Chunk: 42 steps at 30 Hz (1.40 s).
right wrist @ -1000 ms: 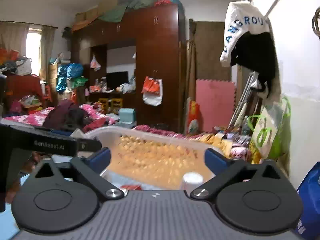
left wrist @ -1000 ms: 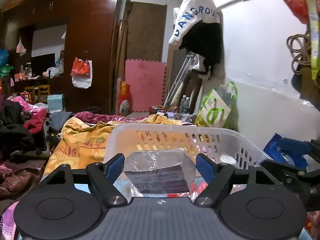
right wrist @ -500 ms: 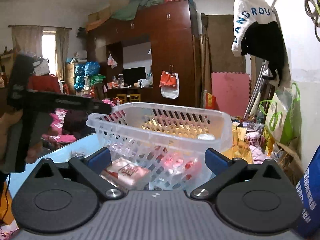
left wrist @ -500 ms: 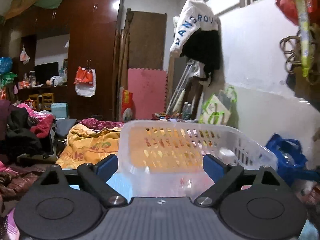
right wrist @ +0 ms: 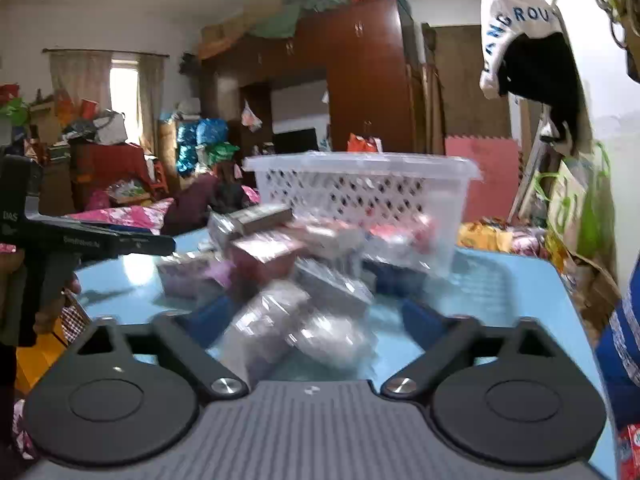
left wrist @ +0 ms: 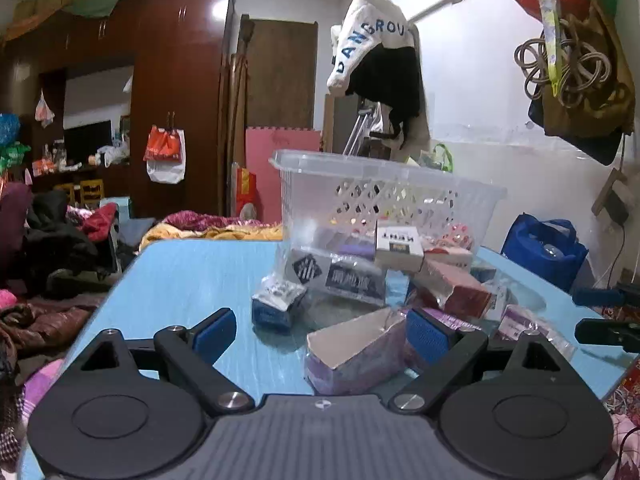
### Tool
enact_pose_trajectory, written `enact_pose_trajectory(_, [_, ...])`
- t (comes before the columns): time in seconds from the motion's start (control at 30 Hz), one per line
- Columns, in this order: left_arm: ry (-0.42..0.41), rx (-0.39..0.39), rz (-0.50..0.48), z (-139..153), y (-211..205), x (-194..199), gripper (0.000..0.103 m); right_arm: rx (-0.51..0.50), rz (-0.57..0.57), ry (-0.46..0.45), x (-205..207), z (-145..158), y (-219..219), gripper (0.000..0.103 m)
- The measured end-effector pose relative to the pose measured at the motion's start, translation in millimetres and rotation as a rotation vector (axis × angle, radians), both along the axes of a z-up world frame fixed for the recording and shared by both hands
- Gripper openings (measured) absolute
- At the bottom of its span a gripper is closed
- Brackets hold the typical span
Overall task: Organize objects
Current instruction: 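Grasp the clear-wrapped dark box with the left gripper while the right grasps a clear plastic bag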
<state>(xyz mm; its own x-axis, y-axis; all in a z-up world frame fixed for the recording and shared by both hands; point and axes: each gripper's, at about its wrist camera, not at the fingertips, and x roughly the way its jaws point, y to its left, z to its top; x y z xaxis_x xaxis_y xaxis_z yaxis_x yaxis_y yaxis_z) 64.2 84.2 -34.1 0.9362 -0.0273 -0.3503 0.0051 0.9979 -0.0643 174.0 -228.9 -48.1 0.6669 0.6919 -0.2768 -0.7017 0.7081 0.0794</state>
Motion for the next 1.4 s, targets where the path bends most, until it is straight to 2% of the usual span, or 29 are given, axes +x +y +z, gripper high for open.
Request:
enact_pose_trajectory(0.03, [0.01, -0.004, 0.004, -1.8, 1.0, 3.4, 0.094, -0.002, 0.0, 0.02, 5.4, -1.4, -2.4, 0.071])
enact_pose_trajectory(0.07, [0.017, -0.006, 0.008, -4.7, 1.1, 4.6, 0.094, -0.019, -0.003, 0.028, 9.0, -3.2, -1.6, 0.069])
enact_pose_trajectory(0.3, [0.075, 0.003, -0.008, -22.8, -5.7, 17.8, 0.094, -0.114, 0.005, 0.055, 17.5, -22.1, 21.8, 0.069])
enact_pose_trajectory(0.37, [0.091, 0.02, -0.016, -24.6, -10.8, 19.5, 0.094, -0.105, 0.013, 0.07, 19.0, -23.9, 21.3, 0.06])
enact_pose_trajectory(0.43, [0.1, 0.043, -0.01, -25.1, -17.5, 20.5, 0.094, -0.099, 0.016, 0.067, 16.4, -25.6, 17.9, 0.06])
enact_pose_trajectory(0.5, [0.09, 0.058, -0.022, -24.3, -24.1, 18.7, 0.094, -0.094, 0.018, 0.065, 14.3, -25.0, 14.5, 0.058])
enact_pose_trajectory(0.53, [0.086, 0.065, -0.029, -23.9, -25.7, 18.8, 0.088, -0.089, 0.017, 0.061, 13.1, -24.3, 12.7, 0.057])
enact_pose_trajectory(0.57, [0.081, 0.074, -0.033, -24.3, -28.3, 18.4, 0.076, -0.085, 0.016, 0.057, 12.1, -23.5, 11.1, 0.057])
enact_pose_trajectory(0.6, [0.078, 0.082, -0.031, -25.6, -29.7, 17.5, 0.07, -0.08, 0.013, 0.055, 10.9, -22.7, 8.9, 0.056])
enact_pose_trajectory(0.8, [0.021, 0.088, -0.019, -25.5, -28.7, 6.3, 0.07, -0.048, -0.007, 0.047, 8.1, -17.8, -3.0, 0.056])
enact_pose_trajectory(1.0, [-0.033, 0.069, -0.024, -12.8, -27.9, -5.0, 0.07, -0.021, -0.029, 0.033, 8.7, -11.6, -11.2, 0.056])
enact_pose_trajectory(1.4, [-0.063, 0.044, -0.046, 0.5, -30.2, -7.6, 0.07, 0.016, -0.056, -0.004, 9.9, -3.6, -18.9, 0.055])
